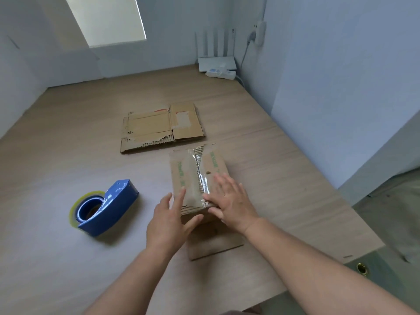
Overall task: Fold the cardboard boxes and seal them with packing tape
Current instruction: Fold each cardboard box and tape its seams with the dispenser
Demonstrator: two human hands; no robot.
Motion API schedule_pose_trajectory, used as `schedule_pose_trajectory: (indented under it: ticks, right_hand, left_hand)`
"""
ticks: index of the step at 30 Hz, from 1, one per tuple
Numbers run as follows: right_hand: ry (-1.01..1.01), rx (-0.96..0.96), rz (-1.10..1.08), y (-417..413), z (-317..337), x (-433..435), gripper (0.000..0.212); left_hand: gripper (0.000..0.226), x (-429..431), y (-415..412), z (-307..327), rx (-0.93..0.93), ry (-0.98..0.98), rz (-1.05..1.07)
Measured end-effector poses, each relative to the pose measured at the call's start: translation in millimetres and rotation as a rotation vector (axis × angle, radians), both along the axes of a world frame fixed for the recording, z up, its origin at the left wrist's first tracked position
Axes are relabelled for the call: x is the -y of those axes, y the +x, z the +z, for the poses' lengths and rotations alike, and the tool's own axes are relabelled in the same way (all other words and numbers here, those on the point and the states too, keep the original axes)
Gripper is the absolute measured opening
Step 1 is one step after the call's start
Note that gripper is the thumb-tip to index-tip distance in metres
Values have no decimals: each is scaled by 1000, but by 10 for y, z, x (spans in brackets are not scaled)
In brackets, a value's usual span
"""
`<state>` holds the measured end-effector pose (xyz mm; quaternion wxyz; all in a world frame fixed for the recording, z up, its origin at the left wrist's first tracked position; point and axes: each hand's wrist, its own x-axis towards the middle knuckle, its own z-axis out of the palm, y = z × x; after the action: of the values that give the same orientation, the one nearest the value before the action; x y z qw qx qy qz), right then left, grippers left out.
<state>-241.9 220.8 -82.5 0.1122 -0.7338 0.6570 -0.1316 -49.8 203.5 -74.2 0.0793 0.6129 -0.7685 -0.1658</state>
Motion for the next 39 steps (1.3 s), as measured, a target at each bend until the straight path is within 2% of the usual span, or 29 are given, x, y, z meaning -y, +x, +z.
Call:
schedule_pose_trajectory:
  ticks: [3,6,10,15,19,21,24,26,29,30,34,39]
  right_hand:
    - [-48,159,-77,8,-51,-16,44]
    - [-56,212,-71,-43,-40,-24,45]
    - [-81,161,47,-166,-17,38,42]
    - [-198,91,94,-139,0,28,36]
    - [-342,27,126,-123,-6,34,40]
    - [-331,43,143,-170,-9,38,42]
    - [-305,64,147,-221,-7,39,45]
    - [-294,64,148,-230,6,72,45]
    - [-263,78,153,-224,29,158,43]
    - [-249,87,152,-221,31,182,42]
    - [-230,106,138,-219,11,254,41]
    - [-202,101,142,-195,36,331,41]
  left_hand:
    - [81,168,-109,19,40,-14,-72]
    - [71,274,-96,-24,62,-1,-115]
    - [61,221,-111,-122,12,-73,-179]
    - [49,139,-171,-121,-14,-163,-212]
    - [49,121,-190,-86,2,-269,-232]
    - [52,154,-150,-89,-52,-223,-227]
    - [68,267,110,-115,-156,-58,-160]
    - [77,362,333,-79,-186,-44,-91]
    - [69,574,649,15,-110,-241,90]
    - [67,643,745,35,-63,-253,171]
    - [68,810,1010,2,138,-4,400]
    - [60,906,1031,-34,98,47,553]
